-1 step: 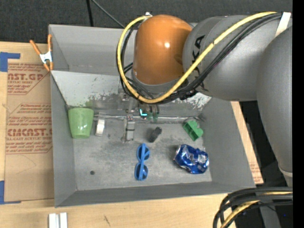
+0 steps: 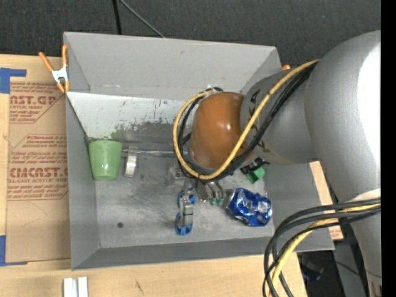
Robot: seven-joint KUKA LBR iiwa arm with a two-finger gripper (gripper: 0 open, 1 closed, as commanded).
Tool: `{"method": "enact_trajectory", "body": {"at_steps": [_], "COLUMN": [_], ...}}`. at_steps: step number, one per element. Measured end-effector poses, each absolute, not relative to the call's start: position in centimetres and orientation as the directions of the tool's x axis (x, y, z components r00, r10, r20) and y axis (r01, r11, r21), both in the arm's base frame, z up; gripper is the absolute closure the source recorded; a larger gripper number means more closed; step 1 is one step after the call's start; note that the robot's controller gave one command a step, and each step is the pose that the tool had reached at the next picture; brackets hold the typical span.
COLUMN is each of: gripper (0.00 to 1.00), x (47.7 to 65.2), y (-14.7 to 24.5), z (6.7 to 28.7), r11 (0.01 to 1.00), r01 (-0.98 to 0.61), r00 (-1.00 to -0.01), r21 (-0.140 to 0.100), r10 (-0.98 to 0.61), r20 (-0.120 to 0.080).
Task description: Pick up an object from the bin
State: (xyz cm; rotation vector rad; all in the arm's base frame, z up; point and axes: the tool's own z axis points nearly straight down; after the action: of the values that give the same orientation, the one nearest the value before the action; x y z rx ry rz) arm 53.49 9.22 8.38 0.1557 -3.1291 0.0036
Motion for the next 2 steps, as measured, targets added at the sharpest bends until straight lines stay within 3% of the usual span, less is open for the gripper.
{"method": "enact_trajectory", "body": {"at_steps": [1, 2], "gripper": [0.0, 0.0], "x": [49.4, 49.1], "y": [4.7, 6.0], "z": [10.1, 7.0], "r11": [0.965, 0.892], "r01": [-0.264, -0.453], "r00": [-0.965, -0.891], "r21": [-0.001, -0.001], "r10": [-0.264, -0.453], "r20": [0.002, -0.006]}}
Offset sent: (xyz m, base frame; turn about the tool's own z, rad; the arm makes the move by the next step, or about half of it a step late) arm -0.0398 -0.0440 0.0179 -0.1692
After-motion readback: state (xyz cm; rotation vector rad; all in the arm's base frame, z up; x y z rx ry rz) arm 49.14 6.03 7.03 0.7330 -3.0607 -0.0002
